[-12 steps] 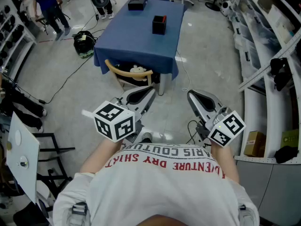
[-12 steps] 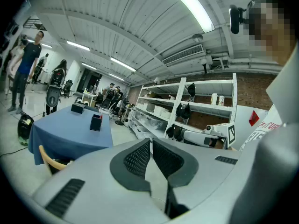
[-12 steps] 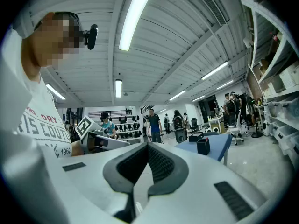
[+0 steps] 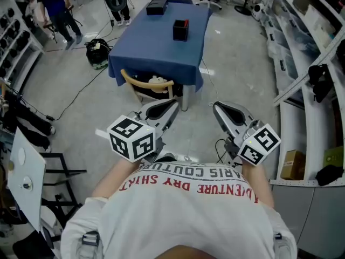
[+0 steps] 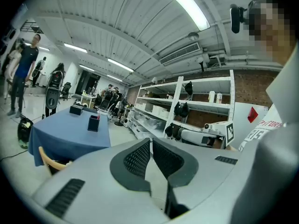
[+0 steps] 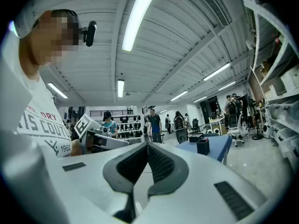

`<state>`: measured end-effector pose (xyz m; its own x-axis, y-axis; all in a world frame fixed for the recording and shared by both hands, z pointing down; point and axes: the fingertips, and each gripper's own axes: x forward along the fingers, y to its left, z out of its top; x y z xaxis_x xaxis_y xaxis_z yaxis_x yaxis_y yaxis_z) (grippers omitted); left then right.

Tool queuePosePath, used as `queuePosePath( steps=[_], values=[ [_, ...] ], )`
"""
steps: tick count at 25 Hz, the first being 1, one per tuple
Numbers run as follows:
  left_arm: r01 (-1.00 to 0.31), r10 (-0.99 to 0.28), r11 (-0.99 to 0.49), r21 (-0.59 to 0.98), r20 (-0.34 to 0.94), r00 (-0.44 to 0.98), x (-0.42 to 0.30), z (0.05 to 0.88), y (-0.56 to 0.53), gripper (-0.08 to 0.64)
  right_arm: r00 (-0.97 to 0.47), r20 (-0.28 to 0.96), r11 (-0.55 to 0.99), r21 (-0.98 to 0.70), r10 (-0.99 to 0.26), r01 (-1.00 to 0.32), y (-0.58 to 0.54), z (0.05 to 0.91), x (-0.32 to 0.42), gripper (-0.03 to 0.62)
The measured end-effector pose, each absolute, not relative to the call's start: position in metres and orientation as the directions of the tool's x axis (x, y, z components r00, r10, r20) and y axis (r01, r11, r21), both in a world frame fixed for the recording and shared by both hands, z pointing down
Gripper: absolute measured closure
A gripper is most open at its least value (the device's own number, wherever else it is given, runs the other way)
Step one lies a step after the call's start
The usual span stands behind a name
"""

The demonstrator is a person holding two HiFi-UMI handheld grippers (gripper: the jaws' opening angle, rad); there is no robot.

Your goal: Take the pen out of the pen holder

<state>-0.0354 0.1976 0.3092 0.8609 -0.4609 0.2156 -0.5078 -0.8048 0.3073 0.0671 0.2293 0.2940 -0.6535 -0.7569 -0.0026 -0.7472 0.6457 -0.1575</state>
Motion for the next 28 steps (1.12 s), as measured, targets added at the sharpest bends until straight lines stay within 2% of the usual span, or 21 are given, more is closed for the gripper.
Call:
queuePosePath(
  steps=[7,8,11,15,21,28],
  values=[
    [-0.513,-0.465,-0.8,0.31,0.217,0.858,-0.036,0.312,0.203,0.52,-0.639,-0.028,0.633,-0.167,-0.769,-0.755,0.231,0.294,0.071,0.558],
    [-0.515,-0.468,-0.799,0.312,0.217,0.857,-0.037,0.312,0.203,0.52,-0.636,-0.03,0.631,-0.168,-0.771,-0.758,0.231,0.294,0.071,0.532],
    [-0.52,-0.474,-0.795,0.311,0.215,0.854,-0.038,0.312,0.205,0.52,-0.635,-0.032,0.63,-0.172,-0.772,-0.758,0.231,0.295,0.073,0.39],
    [-0.532,-0.483,-0.785,0.318,0.224,0.846,-0.041,0.317,0.204,0.52,-0.631,-0.026,0.625,-0.171,-0.775,-0.761,0.227,0.298,0.075,0.322],
    [-0.542,-0.492,-0.773,0.328,0.229,0.84,-0.041,0.325,0.189,0.52,-0.62,-0.009,0.613,-0.17,-0.784,-0.772,0.209,0.308,0.077,0.278],
    [-0.54,-0.482,-0.772,0.334,0.245,0.841,-0.035,0.332,0.157,0.52,-0.626,0.003,0.613,-0.199,-0.78,-0.765,0.177,0.318,0.081,0.276]
  ],
)
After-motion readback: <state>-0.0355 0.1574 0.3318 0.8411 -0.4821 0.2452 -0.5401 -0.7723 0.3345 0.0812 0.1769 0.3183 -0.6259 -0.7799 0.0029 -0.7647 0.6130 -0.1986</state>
